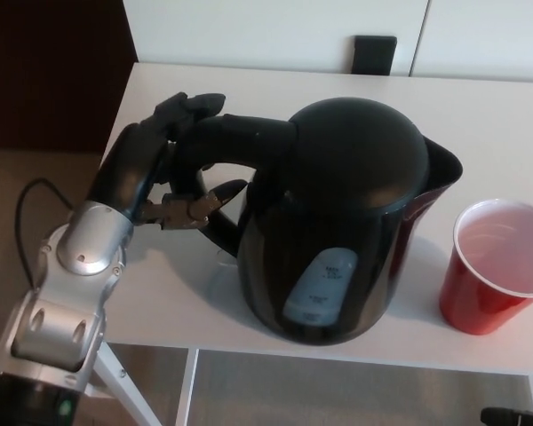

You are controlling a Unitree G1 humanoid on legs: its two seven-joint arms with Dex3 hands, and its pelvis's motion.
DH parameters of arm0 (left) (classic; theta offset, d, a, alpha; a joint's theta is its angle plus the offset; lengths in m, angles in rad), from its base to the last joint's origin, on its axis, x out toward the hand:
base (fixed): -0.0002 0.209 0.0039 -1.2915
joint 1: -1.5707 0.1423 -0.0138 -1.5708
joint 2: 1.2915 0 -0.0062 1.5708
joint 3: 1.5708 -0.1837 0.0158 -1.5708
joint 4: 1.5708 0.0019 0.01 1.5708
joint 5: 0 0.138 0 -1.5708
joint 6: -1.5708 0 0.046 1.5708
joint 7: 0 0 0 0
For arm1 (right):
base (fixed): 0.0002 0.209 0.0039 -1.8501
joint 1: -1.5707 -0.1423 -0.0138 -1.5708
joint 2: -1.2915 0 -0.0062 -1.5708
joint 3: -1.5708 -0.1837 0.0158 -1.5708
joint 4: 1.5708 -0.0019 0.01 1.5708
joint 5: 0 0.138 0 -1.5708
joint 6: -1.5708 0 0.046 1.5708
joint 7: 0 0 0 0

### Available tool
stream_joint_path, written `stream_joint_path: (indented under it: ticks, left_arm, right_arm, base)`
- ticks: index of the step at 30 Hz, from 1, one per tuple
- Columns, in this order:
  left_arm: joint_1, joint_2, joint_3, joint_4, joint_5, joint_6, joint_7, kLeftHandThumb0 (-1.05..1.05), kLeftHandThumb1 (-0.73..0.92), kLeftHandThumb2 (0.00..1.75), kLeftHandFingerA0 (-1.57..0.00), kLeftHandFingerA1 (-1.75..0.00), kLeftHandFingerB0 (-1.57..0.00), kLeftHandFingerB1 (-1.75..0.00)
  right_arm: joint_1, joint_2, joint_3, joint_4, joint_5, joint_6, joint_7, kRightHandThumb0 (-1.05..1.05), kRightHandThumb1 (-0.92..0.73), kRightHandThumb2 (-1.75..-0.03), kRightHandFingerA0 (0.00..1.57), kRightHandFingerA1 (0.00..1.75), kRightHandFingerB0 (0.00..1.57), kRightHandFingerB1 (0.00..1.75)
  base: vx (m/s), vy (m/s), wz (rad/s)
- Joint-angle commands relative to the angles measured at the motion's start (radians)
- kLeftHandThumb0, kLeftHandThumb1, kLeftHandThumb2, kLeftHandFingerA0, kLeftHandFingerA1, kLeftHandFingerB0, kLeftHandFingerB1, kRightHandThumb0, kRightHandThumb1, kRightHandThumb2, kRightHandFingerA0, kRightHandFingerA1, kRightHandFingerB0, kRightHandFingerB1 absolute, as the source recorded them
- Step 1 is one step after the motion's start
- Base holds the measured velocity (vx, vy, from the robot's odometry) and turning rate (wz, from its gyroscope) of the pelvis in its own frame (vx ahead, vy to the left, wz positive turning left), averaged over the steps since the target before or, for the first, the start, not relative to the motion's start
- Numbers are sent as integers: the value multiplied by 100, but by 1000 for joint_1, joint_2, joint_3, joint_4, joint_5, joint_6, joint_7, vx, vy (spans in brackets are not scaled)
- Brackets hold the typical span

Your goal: The robot walk towards a table in front and uses its left hand to pick up the pot from the base and pour water to the cup on the right hand side

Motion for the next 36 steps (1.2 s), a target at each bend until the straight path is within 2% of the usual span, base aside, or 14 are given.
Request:
stream_joint_path:
  ticks: [1, 8, 9, 10, 13, 14, 15, 16, 17, 20, 21, 26, 27, 36]
  left_arm:
    - [-14, 16, 10, 14, 15, -9, -4, -45, 53, 56, -51, -39, -25, -29]
    - [-68, -15, 24, 59, -8, -10, 0, -33, 69, 62, -86, -48, -32, -32]
    - [-92, -19, 25, 89, -23, -32, -20, -28, 83, 66, -112, -53, -38, -32]
    - [-119, -33, 37, 116, -53, -30, -42, -26, 84, 66, -126, -80, -58, -38]
    - [-169, -59, 66, 164, -103, -11, -82, -24, 81, 65, -127, -98, -69, -41]
    - [-202, -67, 78, 192, -137, 0, -127, -17, 77, 63, -123, -109, -101, -51]
    - [-212, -65, 77, 201, -140, 3, -141, -10, 73, 77, -115, -111, -102, -68]
    - [-224, -61, 75, 211, -139, 3, -156, -10, 73, 77, -115, -111, -102, -68]
    - [-237, -61, 69, 214, -142, 6, -177, -4, 67, 86, -110, -113, -98, -96]
    - [-247, -59, 64, 218, -145, 5, -199, -3, 56, 109, -112, -111, -97, -99]
    - [-245, -60, 61, 217, -149, 7, -210, -5, 70, 84, -109, -122, -92, -107]
    - [-229, -82, 72, 211, -175, 28, -224, -10, 72, 78, -111, -132, -88, -120]
    - [-228, -84, 74, 209, -176, 34, -222, -13, 75, 74, -110, -129, -85, -121]
    - [-286, -121, 145, 195, -200, 110, -151, -13, 76, 74, -113, -120, -84, -112]
  right_arm:
    - [-11, -15, -4, 1, 12, 11, 6, -49, -32, -73, 70, 82, 75, 80]
    - [-19, -14, -3, 0, 12, 8, 6, -48, -33, -72, 72, 80, 79, 81]
    - [-18, -14, -3, -1, 12, 7, 9, -45, -31, -75, 69, 81, 76, 82]
    - [-20, -13, -2, -1, 11, 6, 11, -45, -29, -75, 73, 82, 76, 81]
    - [-26, -12, 3, -2, 6, 2, 6, -47, -25, -84, 78, 83, 75, 82]
    - [-31, -9, -11, -3, 23, 19, 12, -40, -23, -86, 77, 85, 70, 80]
    - [-32, -8, -12, -4, 24, 18, 11, -41, -27, -77, 75, 83, 71, 79]
    - [-32, -8, -11, -5, 23, 14, 9, -41, -27, -77, 75, 83, 71, 79]
    - [-33, -10, -6, -7, 17, 10, 10, -44, -28, -76, 74, 82, 70, 78]
    - [-36, -10, -3, -8, 15, 13, 6, -44, -29, -76, 74, 82, 71, 78]
    - [-40, -11, 0, -6, 12, 19, -2, -45, -31, -75, 74, 81, 72, 78]
    - [-38, -16, 2, -1, 11, 18, 9, -48, -25, -86, 72, 83, 70, 80]
    - [-37, -17, 4, -2, 10, 15, 13, -48, -30, -74, 70, 82, 70, 78]
    - [-49, -11, 0, -1, 14, 13, 1, -47, -27, -73, 77, 82, 78, 81]
  base:
    - [0, 0, 0]
    - [0, 0, 0]
    - [0, 0, 0]
    - [0, 0, 0]
    - [0, 0, 0]
    - [0, 0, 0]
    - [0, 0, 0]
    - [0, 0, 0]
    - [0, 0, 0]
    - [0, 0, 0]
    - [0, 0, 0]
    - [0, 0, 0]
    - [0, 0, 0]
    - [0, 0, 0]
